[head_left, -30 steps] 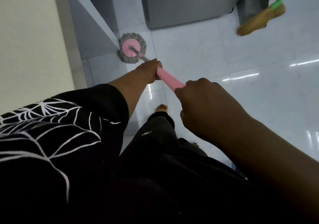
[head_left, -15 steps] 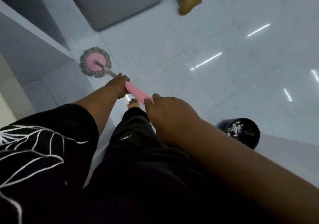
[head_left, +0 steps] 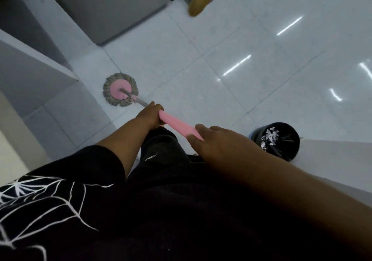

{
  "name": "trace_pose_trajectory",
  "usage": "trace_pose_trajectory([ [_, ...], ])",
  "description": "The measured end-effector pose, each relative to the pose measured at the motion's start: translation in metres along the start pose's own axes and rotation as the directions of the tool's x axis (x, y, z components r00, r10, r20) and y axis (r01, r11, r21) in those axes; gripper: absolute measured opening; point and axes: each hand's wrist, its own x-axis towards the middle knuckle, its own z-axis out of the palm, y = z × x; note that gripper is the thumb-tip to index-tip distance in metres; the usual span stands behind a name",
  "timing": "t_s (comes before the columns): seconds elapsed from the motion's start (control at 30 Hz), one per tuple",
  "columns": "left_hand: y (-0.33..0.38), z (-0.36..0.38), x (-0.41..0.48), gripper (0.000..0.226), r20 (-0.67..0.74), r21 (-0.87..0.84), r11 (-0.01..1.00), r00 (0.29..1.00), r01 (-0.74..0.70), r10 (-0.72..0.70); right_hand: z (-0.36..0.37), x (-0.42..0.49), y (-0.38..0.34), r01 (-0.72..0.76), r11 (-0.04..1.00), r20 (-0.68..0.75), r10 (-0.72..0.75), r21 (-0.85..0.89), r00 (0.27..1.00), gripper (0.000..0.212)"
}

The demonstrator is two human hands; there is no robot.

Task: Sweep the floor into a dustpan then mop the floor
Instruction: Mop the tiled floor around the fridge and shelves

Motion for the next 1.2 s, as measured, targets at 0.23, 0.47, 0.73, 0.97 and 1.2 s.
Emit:
trace_pose_trajectory([
  [0.23, -0.023, -0.040, 0.029, 0.041, -0.019, 0.006, 1.000, 0.999, 0.029, -0.029, -0.033, 0.055, 0.009, 0.004, 1.000, 0.019, -0.004, -0.011, 1.000, 0.052],
  [0.47, -0.096, -0.108, 0.079, 0.048, -0.026, 0.065, 0.992, 0.994, 0.105, -0.104, -0.075, 0.146, -0.002, 0.032, 0.999, -0.031, -0.031, 0.004, 0.999, 0.052],
  [0.73, -0.122, -0.149, 0.114, 0.053, -0.087, 0.105, 0.974, 0.977, 0.201, -0.193, -0.098, 0.202, 0.008, 0.003, 1.000, -0.104, -0.002, 0.010, 0.995, 0.035],
  [0.97, -0.080, -0.126, 0.099, 0.050, -0.064, 0.166, 0.970, 0.984, 0.178, -0.169, -0.078, 0.160, 0.018, -0.002, 0.999, -0.129, 0.009, 0.049, 0.992, 0.034],
  [1.2, -0.010, -0.070, 0.067, 0.048, -0.031, 0.178, 0.980, 0.996, 0.093, -0.089, -0.045, 0.075, 0.017, -0.092, 0.994, -0.097, 0.098, 0.064, 0.990, 0.040],
])
